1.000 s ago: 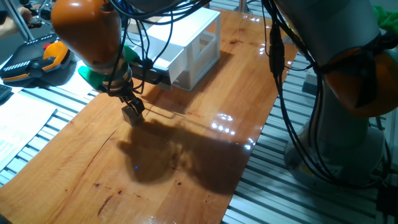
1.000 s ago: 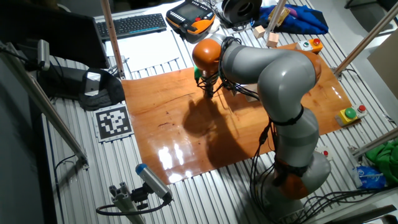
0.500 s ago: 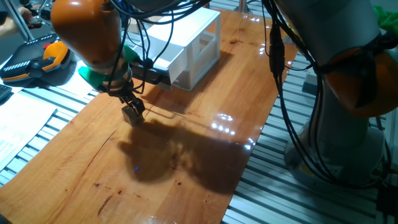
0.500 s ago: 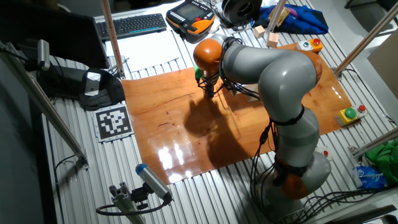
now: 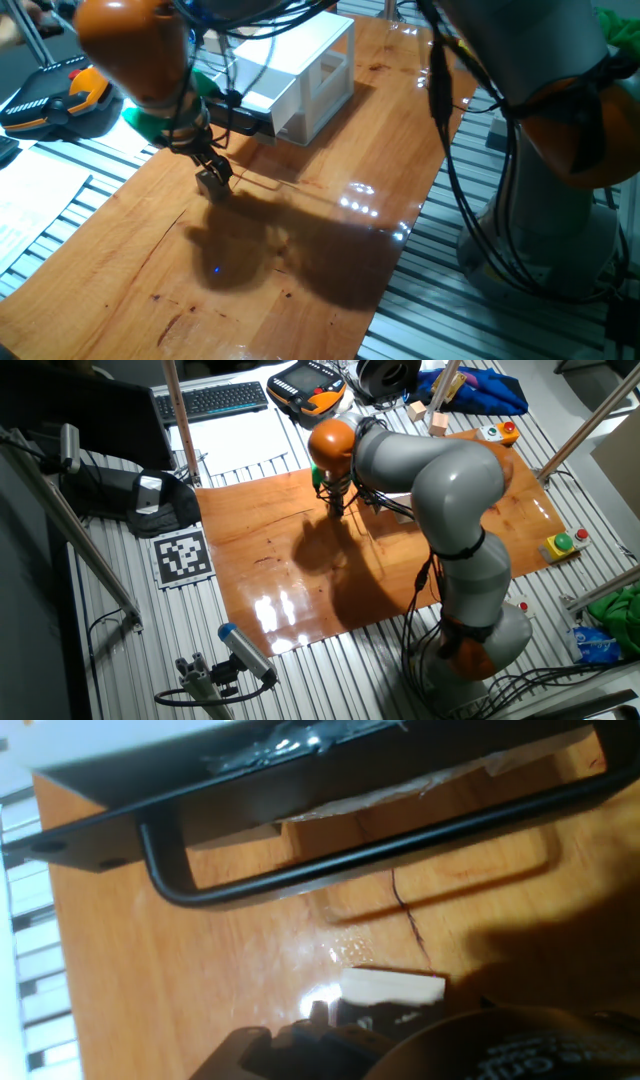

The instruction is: Put things in the drawer

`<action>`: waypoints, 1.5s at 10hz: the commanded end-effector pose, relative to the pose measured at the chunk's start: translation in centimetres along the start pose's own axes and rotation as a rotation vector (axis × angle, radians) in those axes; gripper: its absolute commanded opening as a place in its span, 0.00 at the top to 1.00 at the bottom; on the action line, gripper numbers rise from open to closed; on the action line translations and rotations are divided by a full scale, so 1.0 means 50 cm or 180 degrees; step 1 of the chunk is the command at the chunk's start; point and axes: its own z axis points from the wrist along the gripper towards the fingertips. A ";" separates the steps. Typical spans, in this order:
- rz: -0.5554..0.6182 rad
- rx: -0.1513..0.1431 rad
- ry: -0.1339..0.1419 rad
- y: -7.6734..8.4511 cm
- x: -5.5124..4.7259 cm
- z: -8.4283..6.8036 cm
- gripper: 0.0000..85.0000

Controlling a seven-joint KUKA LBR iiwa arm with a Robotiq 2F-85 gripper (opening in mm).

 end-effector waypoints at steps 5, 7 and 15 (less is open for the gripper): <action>-0.0045 0.0061 -0.0041 0.000 0.000 0.000 0.20; -0.0021 0.0102 -0.0038 0.002 -0.001 0.000 0.20; 0.0052 0.0121 -0.0131 0.019 0.005 0.022 0.20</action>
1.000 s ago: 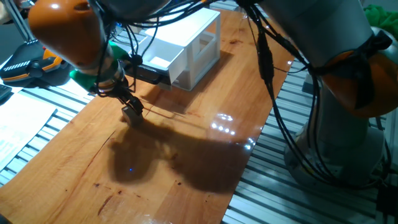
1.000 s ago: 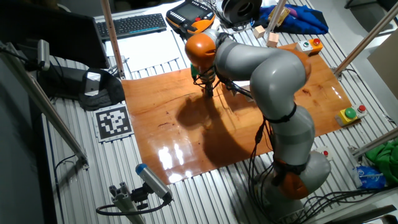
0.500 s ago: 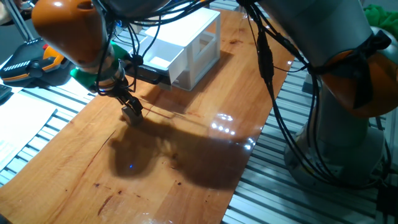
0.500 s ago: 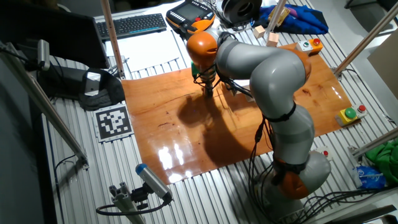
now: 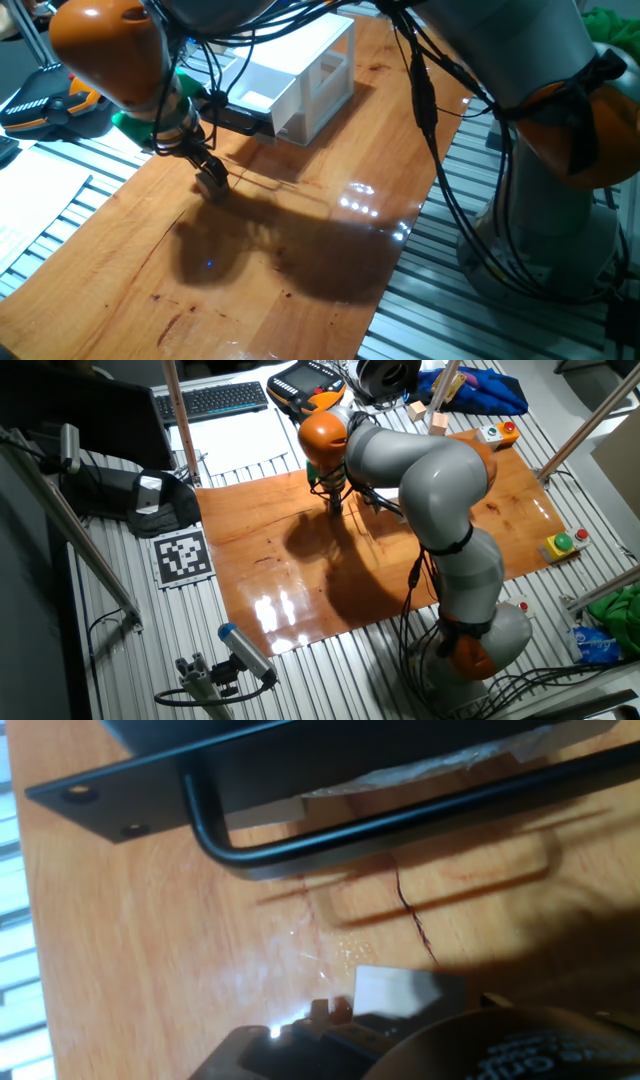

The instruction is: Put things in the drawer

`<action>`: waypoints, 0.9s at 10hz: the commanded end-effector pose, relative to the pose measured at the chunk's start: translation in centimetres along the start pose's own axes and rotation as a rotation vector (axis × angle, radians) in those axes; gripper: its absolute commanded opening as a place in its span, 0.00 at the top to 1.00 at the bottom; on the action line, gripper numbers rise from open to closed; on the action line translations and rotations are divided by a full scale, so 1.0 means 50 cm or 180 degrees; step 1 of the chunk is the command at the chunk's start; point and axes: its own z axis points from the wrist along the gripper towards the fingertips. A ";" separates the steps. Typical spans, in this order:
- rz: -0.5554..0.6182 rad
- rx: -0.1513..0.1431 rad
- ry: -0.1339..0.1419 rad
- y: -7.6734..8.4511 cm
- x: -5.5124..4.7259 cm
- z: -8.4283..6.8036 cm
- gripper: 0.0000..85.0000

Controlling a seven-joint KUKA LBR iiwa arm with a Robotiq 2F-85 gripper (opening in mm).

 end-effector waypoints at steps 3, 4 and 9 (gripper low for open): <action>0.0078 0.0039 0.0012 -0.004 -0.001 0.006 0.20; 0.0073 0.0030 0.0000 -0.005 -0.002 0.004 0.20; 0.0063 0.0006 0.0038 -0.014 0.001 0.016 0.20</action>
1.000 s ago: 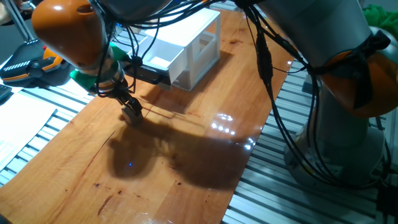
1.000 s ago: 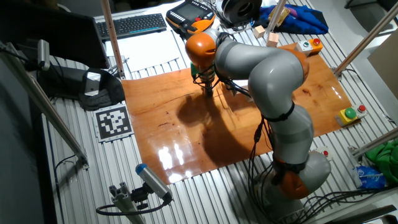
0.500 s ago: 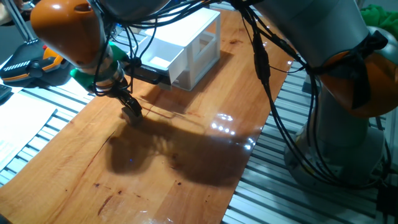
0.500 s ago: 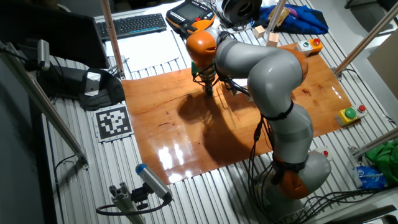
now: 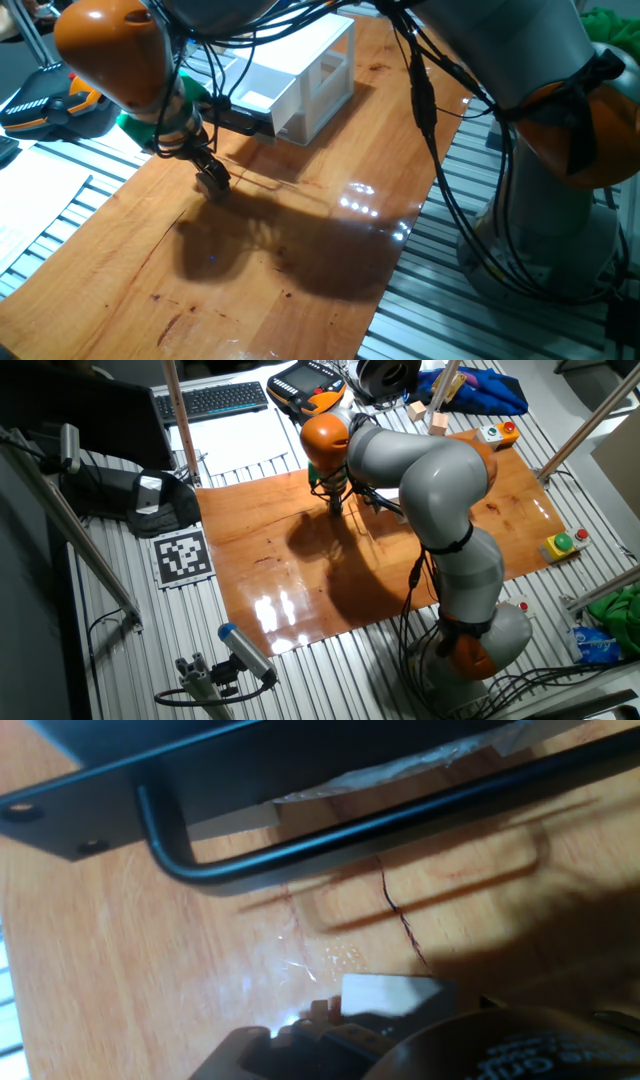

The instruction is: Put things in the drawer

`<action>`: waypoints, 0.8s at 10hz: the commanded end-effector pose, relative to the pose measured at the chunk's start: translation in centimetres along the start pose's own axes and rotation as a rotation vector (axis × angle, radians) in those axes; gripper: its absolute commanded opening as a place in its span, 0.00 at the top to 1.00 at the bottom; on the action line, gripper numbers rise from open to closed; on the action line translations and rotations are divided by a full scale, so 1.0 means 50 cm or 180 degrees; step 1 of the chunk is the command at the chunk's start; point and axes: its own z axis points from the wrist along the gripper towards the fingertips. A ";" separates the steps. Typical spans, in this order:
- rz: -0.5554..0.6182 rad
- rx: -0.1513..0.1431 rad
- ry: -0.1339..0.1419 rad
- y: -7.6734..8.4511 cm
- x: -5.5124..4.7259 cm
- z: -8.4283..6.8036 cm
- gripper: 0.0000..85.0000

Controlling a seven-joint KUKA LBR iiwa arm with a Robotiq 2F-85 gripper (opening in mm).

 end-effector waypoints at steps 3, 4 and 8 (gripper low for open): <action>-0.0016 -0.0003 0.0023 0.000 0.001 0.007 0.20; -0.0021 0.0000 0.0032 -0.001 0.002 0.010 0.20; -0.0135 0.0007 0.0091 -0.001 0.001 0.014 0.40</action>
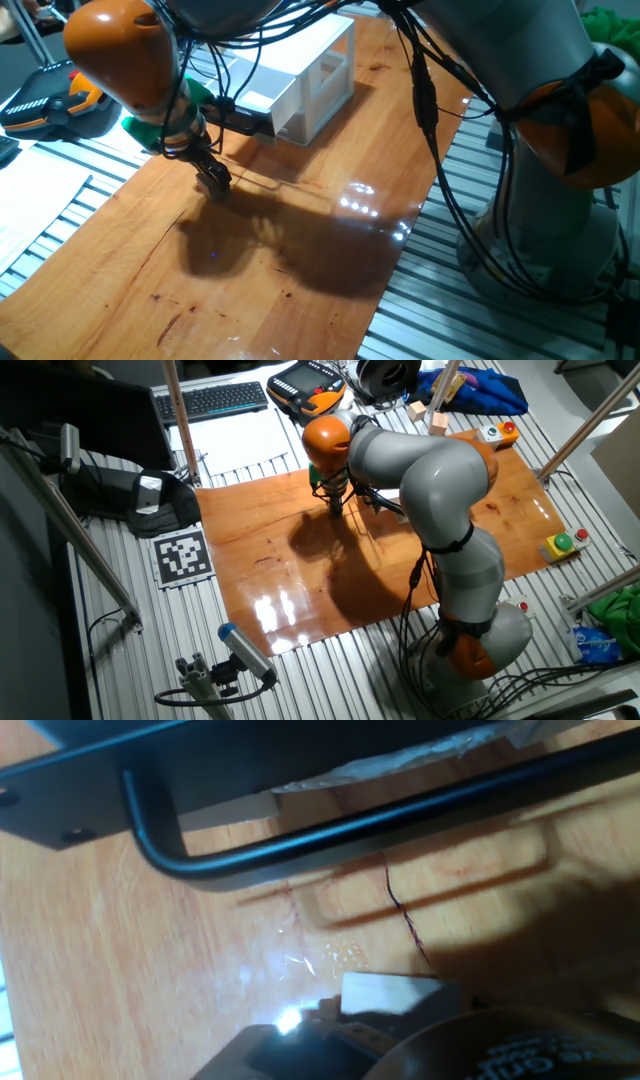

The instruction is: Put things in the drawer

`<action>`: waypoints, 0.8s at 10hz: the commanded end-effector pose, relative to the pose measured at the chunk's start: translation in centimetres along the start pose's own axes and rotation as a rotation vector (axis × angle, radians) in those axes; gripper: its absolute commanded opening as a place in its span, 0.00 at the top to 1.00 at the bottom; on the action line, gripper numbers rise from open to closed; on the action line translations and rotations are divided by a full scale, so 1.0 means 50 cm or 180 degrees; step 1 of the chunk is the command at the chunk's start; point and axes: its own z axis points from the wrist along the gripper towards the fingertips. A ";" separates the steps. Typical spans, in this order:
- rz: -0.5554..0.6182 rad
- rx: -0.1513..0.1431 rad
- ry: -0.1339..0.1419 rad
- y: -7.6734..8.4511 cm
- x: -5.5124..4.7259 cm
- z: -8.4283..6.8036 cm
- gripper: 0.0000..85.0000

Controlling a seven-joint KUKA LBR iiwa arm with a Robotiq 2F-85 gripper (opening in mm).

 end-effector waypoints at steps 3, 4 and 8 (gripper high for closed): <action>-0.0130 -0.0024 0.0034 -0.002 -0.003 -0.001 1.00; -0.0174 -0.0036 0.0027 -0.002 -0.004 -0.003 1.00; -0.0384 -0.0137 0.0047 -0.001 -0.020 -0.040 1.00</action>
